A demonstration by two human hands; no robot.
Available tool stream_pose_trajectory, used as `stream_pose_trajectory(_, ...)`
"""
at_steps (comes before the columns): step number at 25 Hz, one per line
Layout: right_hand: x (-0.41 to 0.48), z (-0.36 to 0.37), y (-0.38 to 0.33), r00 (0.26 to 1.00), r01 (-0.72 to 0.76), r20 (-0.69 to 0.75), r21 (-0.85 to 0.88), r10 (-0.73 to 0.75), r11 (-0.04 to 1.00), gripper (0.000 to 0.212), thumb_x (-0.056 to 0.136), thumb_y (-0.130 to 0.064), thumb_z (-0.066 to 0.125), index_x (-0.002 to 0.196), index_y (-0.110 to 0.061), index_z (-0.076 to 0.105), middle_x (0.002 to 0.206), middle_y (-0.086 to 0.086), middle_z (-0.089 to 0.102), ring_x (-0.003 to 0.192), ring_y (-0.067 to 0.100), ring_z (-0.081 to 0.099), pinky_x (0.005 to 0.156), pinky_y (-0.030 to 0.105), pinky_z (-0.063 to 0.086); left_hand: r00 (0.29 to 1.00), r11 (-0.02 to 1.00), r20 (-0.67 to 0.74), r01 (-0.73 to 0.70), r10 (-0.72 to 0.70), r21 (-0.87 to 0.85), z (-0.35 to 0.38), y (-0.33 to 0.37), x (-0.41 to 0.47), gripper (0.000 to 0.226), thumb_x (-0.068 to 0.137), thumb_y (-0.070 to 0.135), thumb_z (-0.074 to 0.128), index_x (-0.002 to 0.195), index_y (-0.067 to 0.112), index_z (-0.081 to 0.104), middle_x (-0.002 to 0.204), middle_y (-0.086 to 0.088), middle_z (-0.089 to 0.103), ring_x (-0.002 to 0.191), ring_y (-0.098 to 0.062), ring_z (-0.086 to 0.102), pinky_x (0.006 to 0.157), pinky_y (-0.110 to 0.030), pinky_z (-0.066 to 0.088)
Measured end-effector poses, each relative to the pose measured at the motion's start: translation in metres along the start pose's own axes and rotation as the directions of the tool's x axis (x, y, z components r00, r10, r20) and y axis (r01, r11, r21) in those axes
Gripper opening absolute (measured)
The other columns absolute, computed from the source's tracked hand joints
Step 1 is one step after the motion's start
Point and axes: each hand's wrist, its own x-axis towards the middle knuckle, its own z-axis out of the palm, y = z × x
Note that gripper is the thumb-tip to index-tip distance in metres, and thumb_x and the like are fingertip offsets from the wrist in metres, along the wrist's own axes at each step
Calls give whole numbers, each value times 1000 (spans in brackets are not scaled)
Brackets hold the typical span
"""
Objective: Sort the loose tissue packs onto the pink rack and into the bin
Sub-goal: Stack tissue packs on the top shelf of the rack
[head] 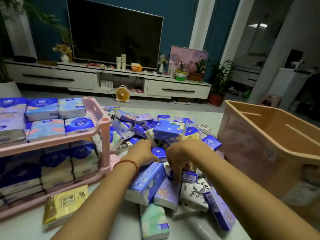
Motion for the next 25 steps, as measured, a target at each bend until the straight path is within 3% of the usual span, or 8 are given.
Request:
stream_pose_trajectory(3,-7,0,0,995,12,-102,-15,-13,1000,21,74,-27,74,78,-9,64,68,1,58,60,17,55,65,29,50,999,993,-34,23,-19,118,-11,9,-7,30,72,35,69,94,13,65,100,-6,65,100,-25,60,77,-29,49)
stream_pose_trajectory(6,-29,-22,26,985,89,-169,329,-34,940,22,83,-12,64,102,-2,64,79,6,65,65,16,62,67,27,54,996,982,-53,79,-71,171,-50,30,-24,36,74,41,64,59,15,45,66,-2,50,73,-24,54,51,-22,34)
stream_pose_trajectory(10,-67,-49,48,933,349,-343,782,-111,516,21,89,-1,54,110,-1,52,92,20,64,75,31,66,69,35,59,969,994,-225,106,-102,4,-128,48,-61,49,77,50,62,49,14,45,54,-4,43,52,-17,40,46,-25,27)
stream_pose_trajectory(13,-77,-64,27,826,559,-526,809,-203,182,11,94,-8,47,103,-3,51,82,16,60,58,25,63,49,32,57,878,984,-449,121,-167,-129,-180,31,-91,48,78,54,59,57,11,58,56,-5,47,53,-14,42,47,-25,30)
stream_pose_trajectory(16,-66,-85,-20,715,681,-668,732,-208,-11,12,95,-13,47,103,-6,53,84,18,61,51,22,62,45,29,55,726,940,-598,237,-340,-247,-214,-14,-120,52,78,51,60,81,0,68,65,-12,54,57,-20,45,50,-27,32)
stream_pose_trajectory(18,-54,-99,-59,678,721,-707,693,-203,-4,13,94,-14,50,104,-5,52,79,16,59,46,18,59,44,28,54,628,900,-644,311,-436,-306,-228,-45,-138,52,79,48,60,85,-2,69,71,-16,58,63,-27,50,52,-30,33)
stream_pose_trajectory(20,-44,-107,-94,688,724,-701,679,-186,121,14,93,-18,54,101,-7,53,74,10,57,47,14,56,43,24,49,565,881,-677,321,-473,-347,-238,-67,-151,48,79,46,61,83,-1,71,71,-14,62,67,-27,54,53,-29,35)
stream_pose_trajectory(25,-23,-108,-146,726,687,-663,691,-184,222,26,91,-25,59,104,-4,51,62,7,51,50,14,46,47,24,44,544,894,-711,234,-446,-382,-241,-71,-153,41,79,47,60,86,7,64,79,-6,60,75,-19,53,57,-27,37)
